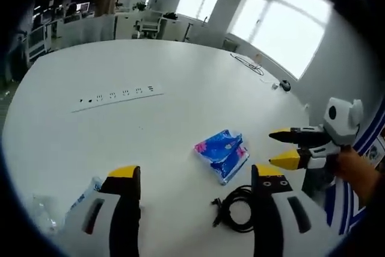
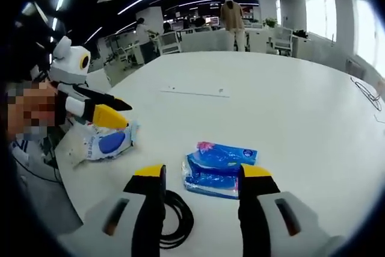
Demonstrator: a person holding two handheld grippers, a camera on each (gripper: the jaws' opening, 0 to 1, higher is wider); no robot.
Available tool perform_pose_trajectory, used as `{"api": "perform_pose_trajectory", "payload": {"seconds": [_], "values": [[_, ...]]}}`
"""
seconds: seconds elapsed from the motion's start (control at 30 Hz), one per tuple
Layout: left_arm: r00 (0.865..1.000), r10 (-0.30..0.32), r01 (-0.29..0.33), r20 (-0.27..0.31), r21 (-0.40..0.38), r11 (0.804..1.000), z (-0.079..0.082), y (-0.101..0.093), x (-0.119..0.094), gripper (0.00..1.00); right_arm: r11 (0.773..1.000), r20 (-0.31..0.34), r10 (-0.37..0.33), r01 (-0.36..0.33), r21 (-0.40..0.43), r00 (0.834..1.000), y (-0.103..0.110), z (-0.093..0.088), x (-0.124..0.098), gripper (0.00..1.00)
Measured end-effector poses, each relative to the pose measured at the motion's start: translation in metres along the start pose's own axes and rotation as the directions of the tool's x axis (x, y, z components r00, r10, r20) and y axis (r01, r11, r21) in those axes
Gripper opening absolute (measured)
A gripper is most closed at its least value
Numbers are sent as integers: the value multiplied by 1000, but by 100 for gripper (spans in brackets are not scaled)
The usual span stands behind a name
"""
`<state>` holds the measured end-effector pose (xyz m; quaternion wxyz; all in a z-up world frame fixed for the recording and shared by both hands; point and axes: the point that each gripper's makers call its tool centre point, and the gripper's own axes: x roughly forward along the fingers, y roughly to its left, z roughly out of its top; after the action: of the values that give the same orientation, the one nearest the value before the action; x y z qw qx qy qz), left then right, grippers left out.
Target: Arrange the tabletop items into an orderly group along one side of the table until the central work area is clear of visible clutter.
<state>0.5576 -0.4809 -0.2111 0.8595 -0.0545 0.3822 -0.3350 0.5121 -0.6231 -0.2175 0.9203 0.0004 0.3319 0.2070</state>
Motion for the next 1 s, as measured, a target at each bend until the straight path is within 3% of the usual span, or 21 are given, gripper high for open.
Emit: {"api": "perform_pose_trajectory", "payload": {"seconds": [0.5, 1.0], "values": [[996, 70, -68, 51, -37, 997, -4, 33, -61, 77, 996, 25, 72, -70, -61, 997, 49, 17, 0, 47], [983, 155, -145, 97, -106, 984, -17, 66, -125, 77, 980, 13, 153, -150, -129, 988, 98, 30, 13, 46]]}}
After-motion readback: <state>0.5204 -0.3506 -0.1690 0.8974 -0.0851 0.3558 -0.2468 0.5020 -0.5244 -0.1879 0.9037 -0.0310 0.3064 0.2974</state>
